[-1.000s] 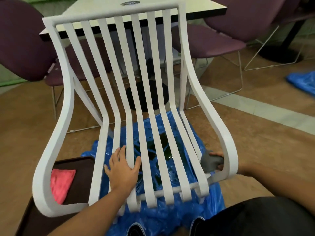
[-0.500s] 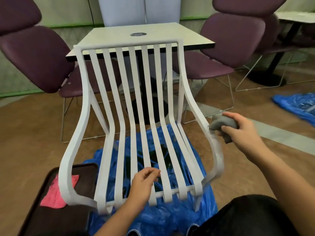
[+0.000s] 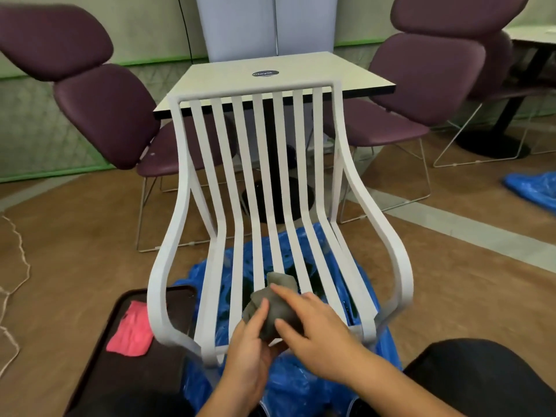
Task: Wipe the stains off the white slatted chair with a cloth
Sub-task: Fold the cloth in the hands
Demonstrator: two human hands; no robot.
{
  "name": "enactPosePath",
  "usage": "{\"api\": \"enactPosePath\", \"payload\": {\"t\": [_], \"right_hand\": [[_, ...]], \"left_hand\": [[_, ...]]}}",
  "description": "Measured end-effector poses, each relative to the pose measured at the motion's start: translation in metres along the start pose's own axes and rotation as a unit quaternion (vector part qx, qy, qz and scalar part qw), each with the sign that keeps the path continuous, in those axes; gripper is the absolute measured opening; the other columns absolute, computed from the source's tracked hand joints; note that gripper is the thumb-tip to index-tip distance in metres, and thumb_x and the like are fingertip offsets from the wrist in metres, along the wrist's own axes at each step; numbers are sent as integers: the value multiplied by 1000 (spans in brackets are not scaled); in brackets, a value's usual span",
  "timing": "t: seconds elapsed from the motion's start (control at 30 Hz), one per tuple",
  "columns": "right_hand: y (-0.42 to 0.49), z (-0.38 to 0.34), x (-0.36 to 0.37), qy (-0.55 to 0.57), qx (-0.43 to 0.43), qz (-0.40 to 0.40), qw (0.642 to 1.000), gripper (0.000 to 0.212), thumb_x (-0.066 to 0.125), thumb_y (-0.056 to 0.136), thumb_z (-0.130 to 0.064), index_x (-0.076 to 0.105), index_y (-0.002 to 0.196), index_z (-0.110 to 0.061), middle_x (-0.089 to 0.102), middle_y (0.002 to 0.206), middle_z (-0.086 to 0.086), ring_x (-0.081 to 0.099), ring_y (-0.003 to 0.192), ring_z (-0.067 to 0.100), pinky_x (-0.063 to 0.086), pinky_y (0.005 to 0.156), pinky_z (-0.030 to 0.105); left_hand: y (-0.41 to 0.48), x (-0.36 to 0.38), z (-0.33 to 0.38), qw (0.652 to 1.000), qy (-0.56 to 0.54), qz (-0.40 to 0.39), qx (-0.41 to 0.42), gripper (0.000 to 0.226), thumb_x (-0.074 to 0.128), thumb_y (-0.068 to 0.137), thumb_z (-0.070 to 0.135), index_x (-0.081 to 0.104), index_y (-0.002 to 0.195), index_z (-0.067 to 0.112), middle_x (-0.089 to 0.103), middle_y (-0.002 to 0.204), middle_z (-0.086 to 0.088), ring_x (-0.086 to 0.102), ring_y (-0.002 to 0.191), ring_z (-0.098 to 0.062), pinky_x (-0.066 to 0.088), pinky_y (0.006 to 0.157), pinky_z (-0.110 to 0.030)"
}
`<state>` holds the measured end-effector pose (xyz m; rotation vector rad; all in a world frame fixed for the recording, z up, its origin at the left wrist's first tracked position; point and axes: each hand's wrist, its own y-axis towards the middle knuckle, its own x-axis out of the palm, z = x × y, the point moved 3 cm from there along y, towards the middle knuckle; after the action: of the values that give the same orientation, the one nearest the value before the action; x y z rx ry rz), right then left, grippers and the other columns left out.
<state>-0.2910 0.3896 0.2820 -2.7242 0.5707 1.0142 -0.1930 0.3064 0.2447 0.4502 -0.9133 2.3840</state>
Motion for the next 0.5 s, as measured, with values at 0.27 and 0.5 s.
{"api": "enactPosePath", "payload": {"t": [0.27,0.5], "right_hand": [[13,39,20,299,120,62,945,35,63,97,-27,56,130,-38,60,119,-1,63,104,10,56,83,24],[3,33,39,619,287,-15,731,47,63,90,-49,72,107,-6,68,109,22,68,96,35,49,100,54]], "left_hand": [[-3,-14,7,937,283,-30,203,20,57,101,24,72,113,18,78,98,-1,74,94,-23,61,79,-37],[0,-29,-3,670,669,-84,311,51,40,94,70,61,132,44,48,122,31,50,112,4,46,97,-29]]}}
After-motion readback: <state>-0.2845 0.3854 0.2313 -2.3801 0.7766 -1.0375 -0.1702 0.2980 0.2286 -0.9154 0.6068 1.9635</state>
